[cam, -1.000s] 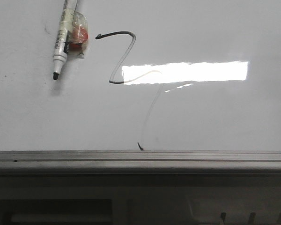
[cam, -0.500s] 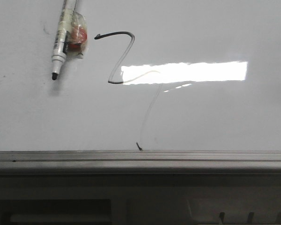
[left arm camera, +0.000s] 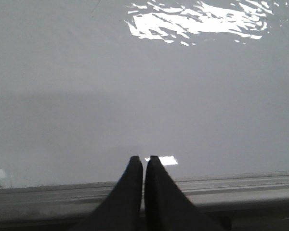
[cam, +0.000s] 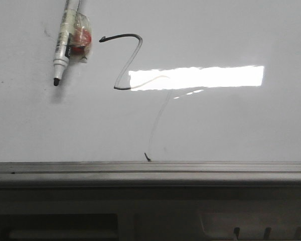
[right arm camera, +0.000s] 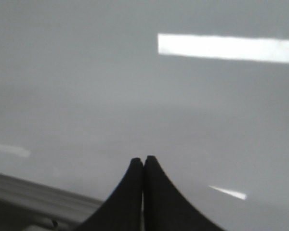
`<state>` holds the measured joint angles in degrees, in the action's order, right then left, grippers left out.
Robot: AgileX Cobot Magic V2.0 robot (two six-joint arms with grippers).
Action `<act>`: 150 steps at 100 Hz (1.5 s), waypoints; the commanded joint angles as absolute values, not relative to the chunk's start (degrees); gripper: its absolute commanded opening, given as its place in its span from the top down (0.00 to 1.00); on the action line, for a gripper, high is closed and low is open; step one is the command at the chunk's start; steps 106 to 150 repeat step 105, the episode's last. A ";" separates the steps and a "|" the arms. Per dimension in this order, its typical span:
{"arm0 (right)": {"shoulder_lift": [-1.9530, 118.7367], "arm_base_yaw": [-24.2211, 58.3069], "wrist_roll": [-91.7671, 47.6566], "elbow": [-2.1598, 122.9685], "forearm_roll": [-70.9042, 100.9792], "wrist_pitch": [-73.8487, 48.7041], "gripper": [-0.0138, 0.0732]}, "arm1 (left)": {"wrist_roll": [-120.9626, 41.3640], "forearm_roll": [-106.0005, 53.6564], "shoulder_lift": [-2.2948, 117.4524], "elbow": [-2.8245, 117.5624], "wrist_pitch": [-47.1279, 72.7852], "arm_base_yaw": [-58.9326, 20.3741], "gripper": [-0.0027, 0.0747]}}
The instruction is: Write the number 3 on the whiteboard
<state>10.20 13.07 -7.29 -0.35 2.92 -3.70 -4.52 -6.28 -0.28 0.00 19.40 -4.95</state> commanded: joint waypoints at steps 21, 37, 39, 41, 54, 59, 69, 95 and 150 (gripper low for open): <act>5.48 10.91 -5.80 -2.15 0.00 -14.56 0.90 | -3.85 -6.94 -1.66 -0.66 16.73 -4.87 0.99; 0.28 10.91 -5.80 -2.15 0.00 -16.24 0.90 | -3.85 -6.94 -1.66 -0.66 16.73 -4.87 0.99; -0.48 10.91 -5.80 -2.15 0.00 -16.24 0.90 | -3.85 -6.94 -1.66 -0.66 16.73 -4.87 0.99; -1.24 10.91 -5.80 -2.15 0.00 -16.24 0.90 | -3.85 -6.94 -1.66 -0.66 16.73 -4.87 0.99; -1.49 10.67 -5.80 -2.15 0.00 -15.66 0.90 | -3.85 -6.94 -1.66 -0.66 16.73 -4.87 0.99; -1.49 10.67 -5.80 -2.15 0.00 -15.66 0.90 | -3.85 -6.94 -1.66 -0.66 16.73 -4.87 0.99; -1.49 10.67 -5.80 -2.15 0.00 -15.66 0.90 | -3.85 -6.94 -1.66 -0.66 16.73 -4.87 0.99; -1.49 10.67 -5.80 -2.15 0.00 -15.66 0.90 | -3.85 -6.94 -1.66 -0.66 16.73 -4.87 0.99; -1.49 10.67 -5.80 -2.15 0.00 -15.66 0.90 | -3.85 -6.94 -1.66 -0.66 16.73 -4.87 0.99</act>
